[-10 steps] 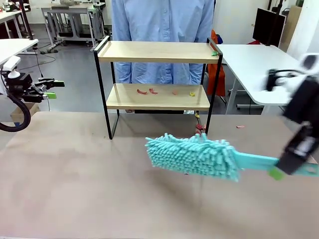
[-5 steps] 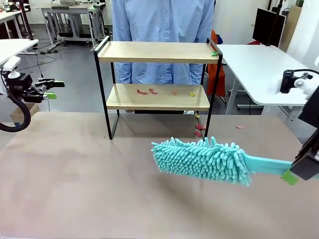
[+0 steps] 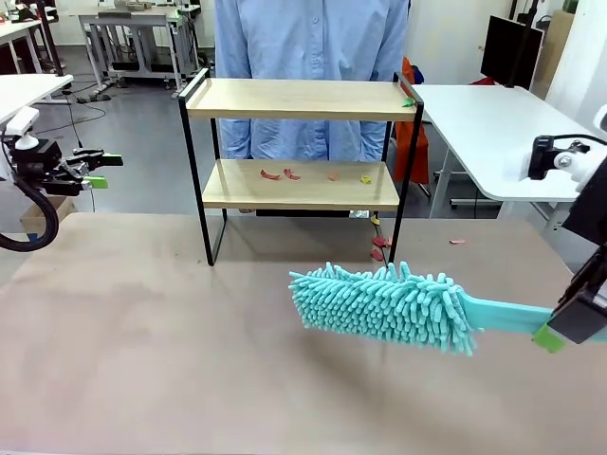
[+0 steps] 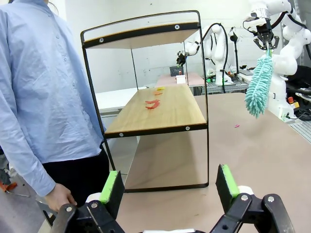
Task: Clean the shelf.
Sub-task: Clean the specific section of the Shelf indicated by the human with the Duster.
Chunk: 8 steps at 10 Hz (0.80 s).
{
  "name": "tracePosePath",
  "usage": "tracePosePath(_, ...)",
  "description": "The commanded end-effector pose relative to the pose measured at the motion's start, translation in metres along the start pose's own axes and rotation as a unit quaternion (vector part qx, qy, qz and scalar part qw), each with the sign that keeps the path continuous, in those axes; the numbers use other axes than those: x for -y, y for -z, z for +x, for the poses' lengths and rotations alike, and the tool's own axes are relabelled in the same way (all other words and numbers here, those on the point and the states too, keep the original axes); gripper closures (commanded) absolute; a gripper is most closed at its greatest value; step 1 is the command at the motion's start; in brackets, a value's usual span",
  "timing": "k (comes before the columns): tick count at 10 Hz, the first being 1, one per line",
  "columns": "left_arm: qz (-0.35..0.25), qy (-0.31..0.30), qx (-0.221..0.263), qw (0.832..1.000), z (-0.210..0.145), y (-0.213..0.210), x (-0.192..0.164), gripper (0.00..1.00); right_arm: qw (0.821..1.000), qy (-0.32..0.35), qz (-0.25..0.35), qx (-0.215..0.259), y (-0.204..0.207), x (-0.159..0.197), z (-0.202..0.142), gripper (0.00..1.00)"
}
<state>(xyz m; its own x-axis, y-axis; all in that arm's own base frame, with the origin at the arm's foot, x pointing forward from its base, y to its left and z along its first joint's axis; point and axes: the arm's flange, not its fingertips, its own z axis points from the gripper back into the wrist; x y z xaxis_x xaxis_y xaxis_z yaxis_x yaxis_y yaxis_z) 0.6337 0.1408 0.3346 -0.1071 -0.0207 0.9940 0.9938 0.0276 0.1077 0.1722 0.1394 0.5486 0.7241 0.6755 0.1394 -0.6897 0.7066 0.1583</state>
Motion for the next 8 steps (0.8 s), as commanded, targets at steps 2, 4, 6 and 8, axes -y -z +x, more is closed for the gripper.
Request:
tracePosePath(2,-0.002,0.002,-0.003,1.0,0.0029,0.0003,0.002,0.0,1.0,0.001,0.008,0.012,-0.0033,-0.0017,0.0034,0.87)
tracePosePath(4,-0.002,0.002,-0.003,1.0,0.0029,0.0003,0.002,0.0,1.0,0.001,0.008,0.012,-0.0033,-0.0017,0.0034,0.87)
tracePosePath(6,-0.002,0.002,-0.003,1.0,0.0029,0.0003,0.002,0.0,1.0,0.001,0.008,0.012,-0.0033,-0.0017,0.0034,0.87)
tracePosePath(8,-0.002,0.002,-0.003,1.0,0.0029,0.0003,0.002,0.0,1.0,0.001,0.008,0.012,-0.0033,-0.0017,0.0034,0.87)
